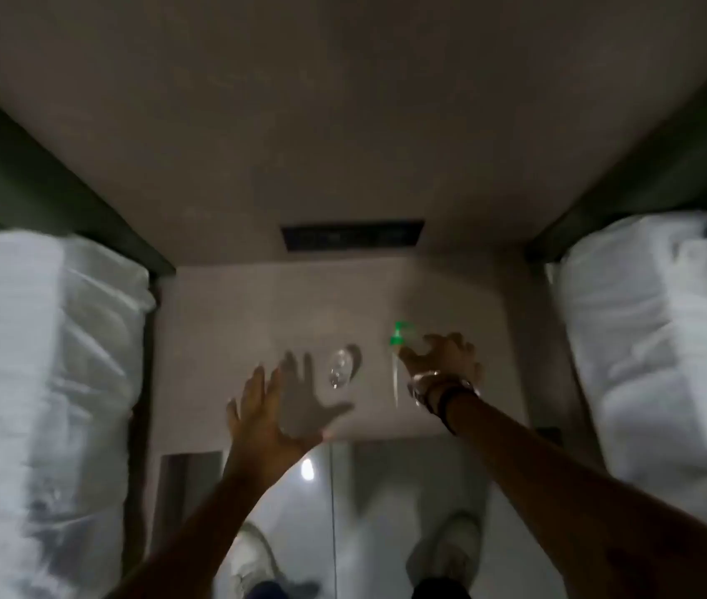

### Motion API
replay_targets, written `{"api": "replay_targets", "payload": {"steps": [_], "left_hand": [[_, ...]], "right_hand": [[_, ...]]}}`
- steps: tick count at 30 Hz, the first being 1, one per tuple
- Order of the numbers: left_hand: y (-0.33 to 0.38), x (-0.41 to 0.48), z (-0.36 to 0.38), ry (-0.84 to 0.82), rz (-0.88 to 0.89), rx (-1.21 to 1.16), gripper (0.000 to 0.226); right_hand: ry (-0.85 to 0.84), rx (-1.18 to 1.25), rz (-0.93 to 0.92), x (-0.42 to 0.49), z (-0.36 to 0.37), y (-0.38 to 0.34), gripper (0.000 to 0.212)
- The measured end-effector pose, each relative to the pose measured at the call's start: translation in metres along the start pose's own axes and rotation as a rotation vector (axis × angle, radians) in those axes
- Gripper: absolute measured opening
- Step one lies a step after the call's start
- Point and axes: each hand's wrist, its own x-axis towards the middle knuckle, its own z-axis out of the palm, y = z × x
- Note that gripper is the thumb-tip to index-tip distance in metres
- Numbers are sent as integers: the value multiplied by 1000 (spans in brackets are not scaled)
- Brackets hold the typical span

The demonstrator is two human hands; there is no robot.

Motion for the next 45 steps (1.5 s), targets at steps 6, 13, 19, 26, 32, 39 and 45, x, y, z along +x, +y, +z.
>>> {"api": "replay_targets", "payload": {"steps": [6, 13, 19, 26, 32, 39, 45], "left_hand": [[2, 55, 81, 152, -6, -160, 114], [6, 68, 130, 356, 30, -244, 81], [13, 76, 132, 423, 3, -289, 65], [18, 77, 138, 480, -9, -328, 56], [21, 78, 139, 497, -6, -311, 54], [20, 81, 137, 460, -35, -370, 55], [17, 81, 139, 477, -26, -416, 51]], "right_hand": [[96, -118, 212, 69, 116, -8, 54], [231, -147, 205, 103, 146, -8, 39], [-21, 709, 203, 93, 90, -16, 39], [36, 1262, -171, 22, 39, -44, 27], [-42, 1270, -314, 9, 51, -48, 41], [-91, 962, -563, 7, 78, -35, 32], [-194, 653, -616, 7, 107, -15, 48]]}}
